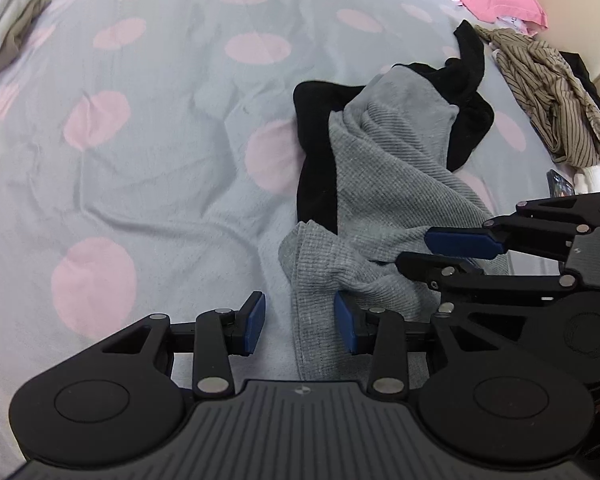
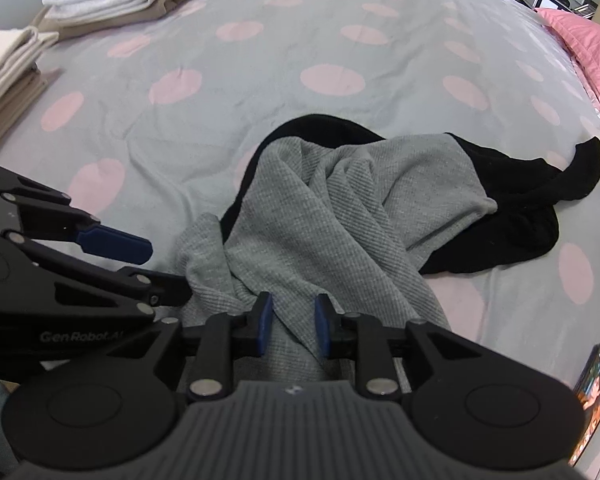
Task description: Fold clothes
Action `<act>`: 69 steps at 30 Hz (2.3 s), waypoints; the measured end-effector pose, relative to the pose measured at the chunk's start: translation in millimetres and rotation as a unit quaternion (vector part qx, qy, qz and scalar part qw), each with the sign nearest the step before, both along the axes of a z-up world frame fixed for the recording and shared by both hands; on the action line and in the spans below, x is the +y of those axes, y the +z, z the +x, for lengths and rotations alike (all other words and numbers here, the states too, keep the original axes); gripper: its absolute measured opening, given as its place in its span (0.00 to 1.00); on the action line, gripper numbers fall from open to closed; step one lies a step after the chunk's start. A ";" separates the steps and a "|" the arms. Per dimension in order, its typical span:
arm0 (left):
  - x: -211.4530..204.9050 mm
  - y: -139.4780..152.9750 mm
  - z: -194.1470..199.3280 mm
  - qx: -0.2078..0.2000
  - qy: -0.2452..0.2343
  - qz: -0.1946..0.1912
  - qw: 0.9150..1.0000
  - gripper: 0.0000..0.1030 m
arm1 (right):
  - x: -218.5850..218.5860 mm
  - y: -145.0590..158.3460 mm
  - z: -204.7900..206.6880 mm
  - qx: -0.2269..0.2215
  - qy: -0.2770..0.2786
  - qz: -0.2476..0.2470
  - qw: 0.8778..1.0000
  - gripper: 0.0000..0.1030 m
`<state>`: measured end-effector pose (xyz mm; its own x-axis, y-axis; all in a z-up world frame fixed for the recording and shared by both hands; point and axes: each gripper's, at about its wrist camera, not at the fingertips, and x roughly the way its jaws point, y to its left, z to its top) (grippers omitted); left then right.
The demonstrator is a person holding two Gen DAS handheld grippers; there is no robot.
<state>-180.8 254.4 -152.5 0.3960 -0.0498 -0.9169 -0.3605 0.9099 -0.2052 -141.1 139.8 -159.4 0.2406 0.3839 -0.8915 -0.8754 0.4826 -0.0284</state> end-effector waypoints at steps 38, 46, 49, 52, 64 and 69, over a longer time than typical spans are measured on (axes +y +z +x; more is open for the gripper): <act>-19.6 37.0 96.8 -0.053 -0.130 0.071 0.988 0.19 | -90.3 57.0 200.6 -0.138 -0.216 -0.046 0.965 0.17; -36.6 39.0 139.6 -0.084 -0.169 0.053 0.981 0.37 | -58.3 61.9 185.5 -0.039 -0.155 0.046 0.986 0.27; -40.1 43.1 150.3 -0.100 -0.177 0.047 0.978 0.43 | -45.1 61.3 187.5 -0.018 -0.151 0.059 0.987 0.31; -39.8 41.2 161.4 -0.099 -0.180 0.039 0.978 0.44 | -31.1 58.3 191.4 -0.002 -0.147 0.065 0.987 0.38; -41.0 28.3 183.1 -0.115 -0.183 -0.012 0.976 0.06 | -16.9 46.0 202.8 0.045 -0.154 0.068 0.985 0.48; -65.6 39.5 179.6 -0.143 -0.233 -0.020 0.962 0.04 | -26.9 54.5 206.7 0.086 -0.169 0.092 0.978 0.47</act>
<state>-1.2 188.8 -112.9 0.5574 -0.3166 -0.7675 0.1617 0.9481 -0.2737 65.6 112.9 -104.9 0.2346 0.4651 -0.8536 -0.6486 0.7290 0.2189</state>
